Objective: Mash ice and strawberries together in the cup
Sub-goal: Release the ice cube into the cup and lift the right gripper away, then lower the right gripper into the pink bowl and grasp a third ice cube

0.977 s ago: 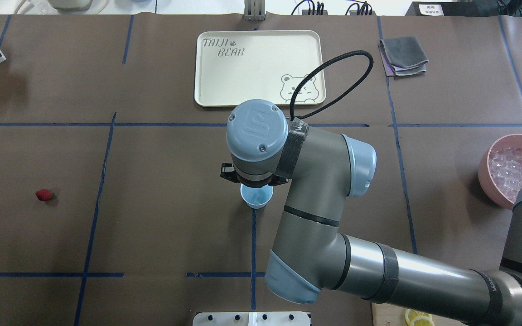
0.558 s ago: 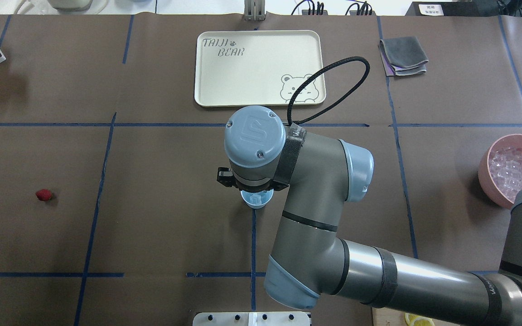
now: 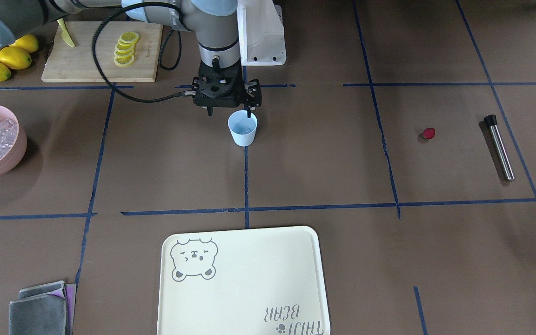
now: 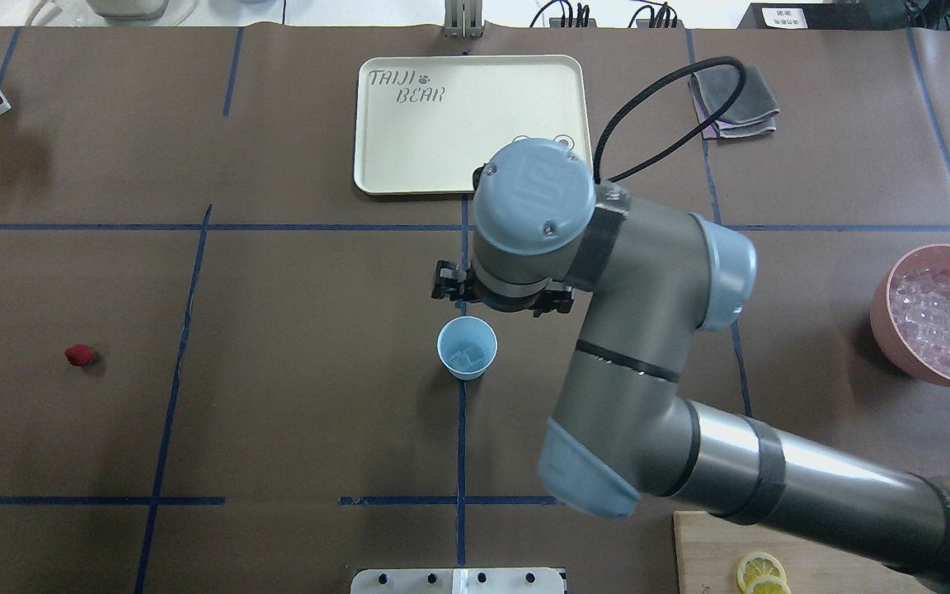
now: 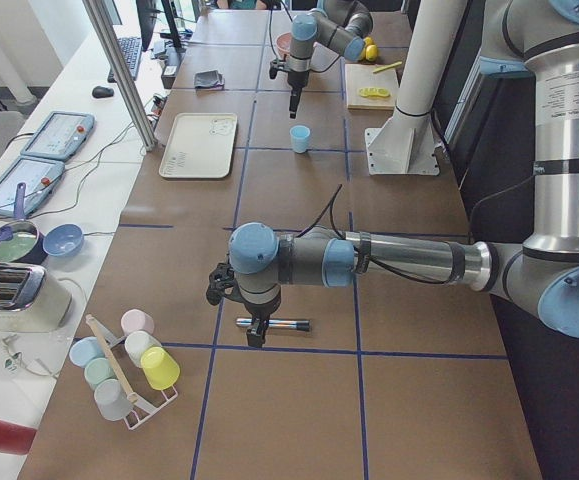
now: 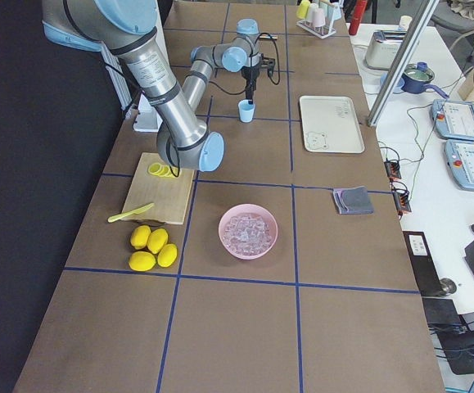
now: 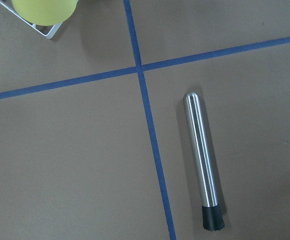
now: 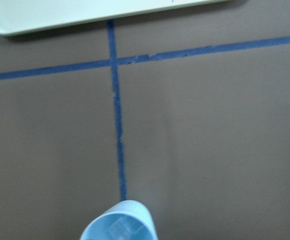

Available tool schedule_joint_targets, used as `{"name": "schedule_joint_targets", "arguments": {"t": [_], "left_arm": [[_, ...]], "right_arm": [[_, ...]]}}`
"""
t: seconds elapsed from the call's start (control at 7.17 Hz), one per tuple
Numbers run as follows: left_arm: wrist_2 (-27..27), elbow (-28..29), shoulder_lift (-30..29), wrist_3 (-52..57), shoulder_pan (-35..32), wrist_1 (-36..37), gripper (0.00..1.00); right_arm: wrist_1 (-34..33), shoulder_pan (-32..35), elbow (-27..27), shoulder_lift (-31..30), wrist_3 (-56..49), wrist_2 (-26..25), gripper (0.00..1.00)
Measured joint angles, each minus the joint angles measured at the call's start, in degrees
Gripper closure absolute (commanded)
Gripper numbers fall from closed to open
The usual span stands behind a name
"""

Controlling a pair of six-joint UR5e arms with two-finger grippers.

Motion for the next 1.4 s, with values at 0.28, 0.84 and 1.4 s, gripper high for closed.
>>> {"name": "schedule_joint_targets", "arguments": {"t": [0.28, 0.84, 1.4], "left_arm": [[0.0, 0.0, 0.0, 0.0, 0.0, 0.0, 0.00], [0.0, -0.1, 0.1, 0.0, 0.0, 0.0, 0.00], [0.0, -0.1, 0.1, 0.0, 0.0, 0.0, 0.00]], "right_arm": [[-0.1, 8.2, 6.2, -9.0, -10.2, 5.7, 0.00], [0.3, 21.5, 15.1, -31.4, -39.9, 10.7, 0.00], [7.3, 30.9, 15.4, -48.6, -60.6, 12.6, 0.02]]}}
